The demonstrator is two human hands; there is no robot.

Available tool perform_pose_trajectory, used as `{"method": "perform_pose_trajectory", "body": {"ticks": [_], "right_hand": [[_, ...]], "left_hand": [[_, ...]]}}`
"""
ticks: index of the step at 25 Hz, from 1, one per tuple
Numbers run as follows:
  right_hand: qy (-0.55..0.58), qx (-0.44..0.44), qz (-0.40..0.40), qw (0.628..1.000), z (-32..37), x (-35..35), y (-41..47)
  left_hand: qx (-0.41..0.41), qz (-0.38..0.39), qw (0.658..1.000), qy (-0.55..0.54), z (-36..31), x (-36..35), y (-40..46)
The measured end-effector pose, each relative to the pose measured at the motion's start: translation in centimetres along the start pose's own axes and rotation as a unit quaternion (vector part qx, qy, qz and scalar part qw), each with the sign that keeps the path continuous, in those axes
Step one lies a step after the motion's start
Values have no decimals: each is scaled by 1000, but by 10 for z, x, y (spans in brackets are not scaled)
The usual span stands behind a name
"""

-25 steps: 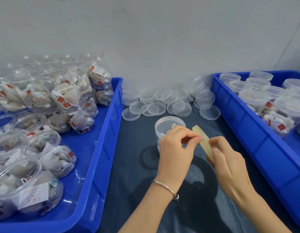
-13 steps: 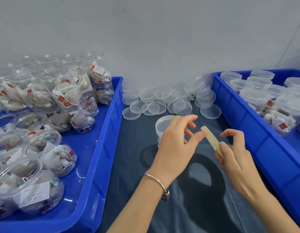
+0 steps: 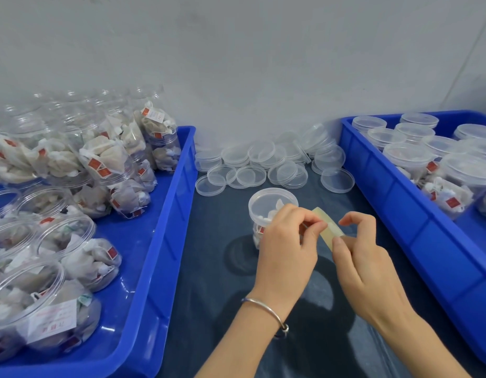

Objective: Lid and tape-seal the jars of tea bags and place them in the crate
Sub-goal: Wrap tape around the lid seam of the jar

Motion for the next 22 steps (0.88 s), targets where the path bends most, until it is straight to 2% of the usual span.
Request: {"method": "perform_pose_trajectory", "body": {"ticks": [6, 10, 12, 17, 20, 22], "right_hand": [[-15, -5, -4, 1000, 0, 0, 1], [-16, 2, -1, 1000, 1, 1, 0], [-24, 6, 5, 1000, 1, 0, -1], [-75, 17, 18, 997, 1, 1, 1], [-47, -23, 12, 999, -9, 7, 11], [-10, -63, 36, 997, -17, 11, 15]], "left_hand": [[-10, 49, 999, 14, 2, 1, 3], [56, 40, 996, -50, 6, 4, 2], [63, 43, 996, -49, 8, 6, 3], [-58, 72, 994, 57, -6, 7, 8], [-134, 23, 986, 98, -19, 15, 15], [-164, 7, 981, 107, -26, 22, 17]]}}
Point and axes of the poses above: each hand's wrist, its own y-axis towards the middle knuckle, its own x-axis out of the back of the hand, z = x × y, the point moved 3 cm from there along y, towards the middle knuckle, and after that the axes turned 13 degrees about -x, right-handed, at the moved point
